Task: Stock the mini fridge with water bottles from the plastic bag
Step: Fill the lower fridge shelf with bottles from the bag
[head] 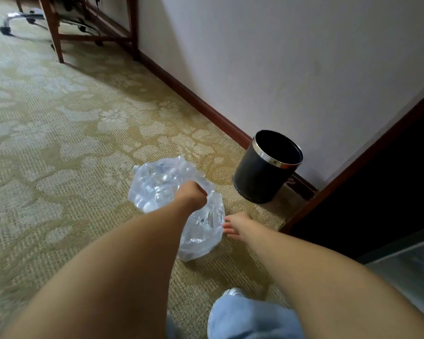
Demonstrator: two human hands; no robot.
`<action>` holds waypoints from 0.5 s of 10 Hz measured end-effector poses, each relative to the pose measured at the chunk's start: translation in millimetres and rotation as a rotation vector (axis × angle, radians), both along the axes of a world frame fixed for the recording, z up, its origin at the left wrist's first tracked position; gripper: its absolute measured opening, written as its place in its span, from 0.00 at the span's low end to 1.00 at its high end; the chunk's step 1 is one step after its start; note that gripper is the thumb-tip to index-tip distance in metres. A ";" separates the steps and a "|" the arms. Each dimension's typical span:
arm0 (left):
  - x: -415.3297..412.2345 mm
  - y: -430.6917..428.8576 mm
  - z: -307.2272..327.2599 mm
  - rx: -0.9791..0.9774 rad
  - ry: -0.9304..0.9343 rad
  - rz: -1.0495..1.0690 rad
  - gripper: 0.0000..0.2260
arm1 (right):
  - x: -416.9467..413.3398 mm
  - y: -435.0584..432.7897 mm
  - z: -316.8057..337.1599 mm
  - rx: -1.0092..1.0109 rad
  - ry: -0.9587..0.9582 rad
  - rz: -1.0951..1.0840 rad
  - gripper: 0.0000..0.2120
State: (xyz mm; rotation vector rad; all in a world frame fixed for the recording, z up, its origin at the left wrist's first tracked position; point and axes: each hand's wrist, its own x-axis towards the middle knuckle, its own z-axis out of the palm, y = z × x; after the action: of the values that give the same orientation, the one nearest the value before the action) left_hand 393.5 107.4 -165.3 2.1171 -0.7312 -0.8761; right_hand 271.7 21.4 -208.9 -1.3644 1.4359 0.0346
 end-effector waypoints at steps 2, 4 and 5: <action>-3.0 -51.3 -65.3 0.093 0.016 -0.055 0.15 | 46.0 -30.6 -50.8 -0.040 0.039 0.095 0.17; 19.5 -82.9 -118.7 0.186 -0.027 -0.028 0.17 | 64.1 -50.7 -109.8 -0.511 0.358 0.646 0.19; 21.3 -96.0 -149.0 0.222 0.024 -0.034 0.16 | 73.3 -61.2 -143.3 -0.799 0.508 0.761 0.19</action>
State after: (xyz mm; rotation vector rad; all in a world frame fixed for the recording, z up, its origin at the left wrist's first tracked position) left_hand 414.9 11.4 -314.3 2.2898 -0.6864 -1.0406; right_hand 345.0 -39.8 -352.2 -2.6616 1.2777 0.3519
